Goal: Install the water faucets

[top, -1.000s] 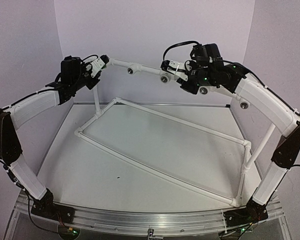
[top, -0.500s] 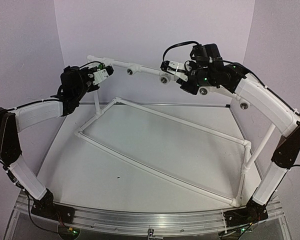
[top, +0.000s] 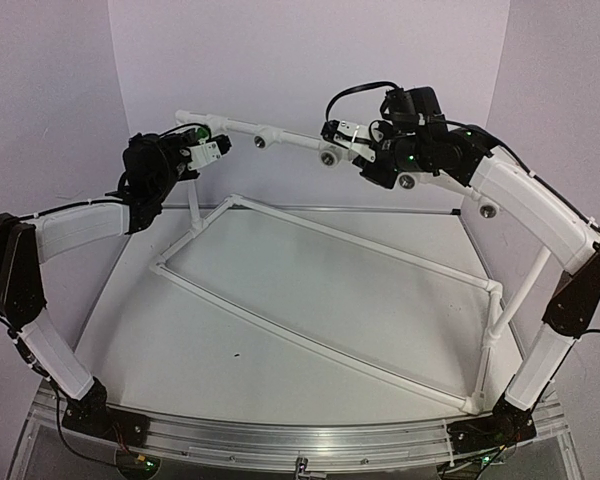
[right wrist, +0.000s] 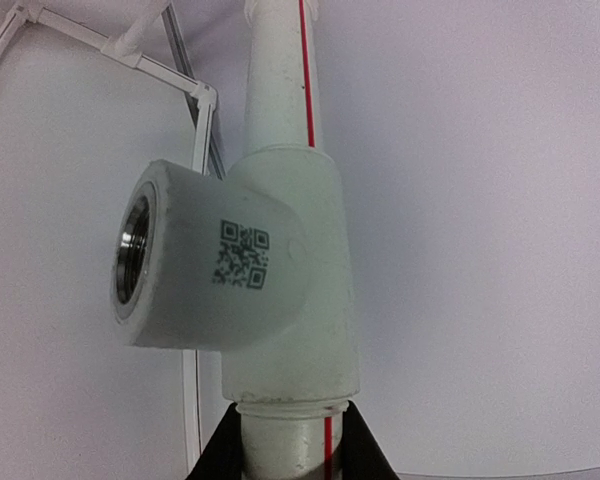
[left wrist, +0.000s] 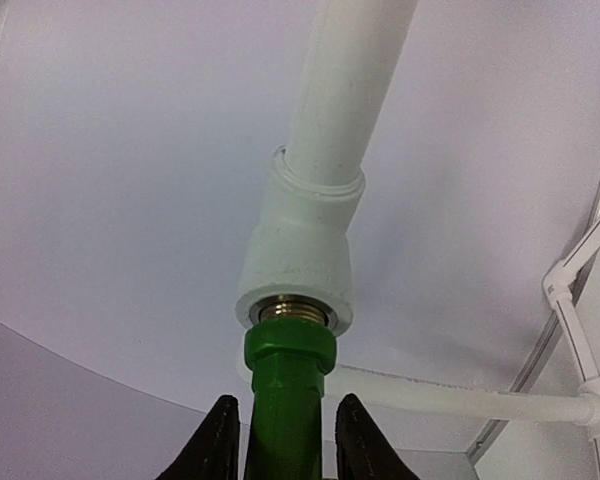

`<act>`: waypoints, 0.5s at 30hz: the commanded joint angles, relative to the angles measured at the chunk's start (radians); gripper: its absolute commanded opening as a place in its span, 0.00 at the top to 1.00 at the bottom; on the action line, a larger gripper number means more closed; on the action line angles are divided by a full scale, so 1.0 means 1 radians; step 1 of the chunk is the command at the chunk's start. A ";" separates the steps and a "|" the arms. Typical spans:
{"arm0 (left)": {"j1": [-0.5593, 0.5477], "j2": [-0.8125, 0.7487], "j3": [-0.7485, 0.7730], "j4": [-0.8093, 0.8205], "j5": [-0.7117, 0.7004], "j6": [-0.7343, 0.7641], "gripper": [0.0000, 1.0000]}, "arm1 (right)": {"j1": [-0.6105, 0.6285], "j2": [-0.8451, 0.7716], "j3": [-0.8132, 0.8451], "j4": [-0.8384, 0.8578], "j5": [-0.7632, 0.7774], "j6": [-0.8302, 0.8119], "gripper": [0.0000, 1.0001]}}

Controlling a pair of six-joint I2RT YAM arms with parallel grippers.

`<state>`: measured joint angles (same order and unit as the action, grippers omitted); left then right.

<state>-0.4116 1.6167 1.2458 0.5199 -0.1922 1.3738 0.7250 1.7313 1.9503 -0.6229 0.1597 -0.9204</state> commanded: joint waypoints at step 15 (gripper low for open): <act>-0.006 0.017 -0.025 0.103 -0.024 0.118 0.24 | 0.059 -0.033 0.011 -0.150 -0.129 0.000 1.00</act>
<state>-0.4145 1.6302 1.2328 0.5888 -0.2215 1.4948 0.7250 1.7313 1.9503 -0.6218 0.1603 -0.9195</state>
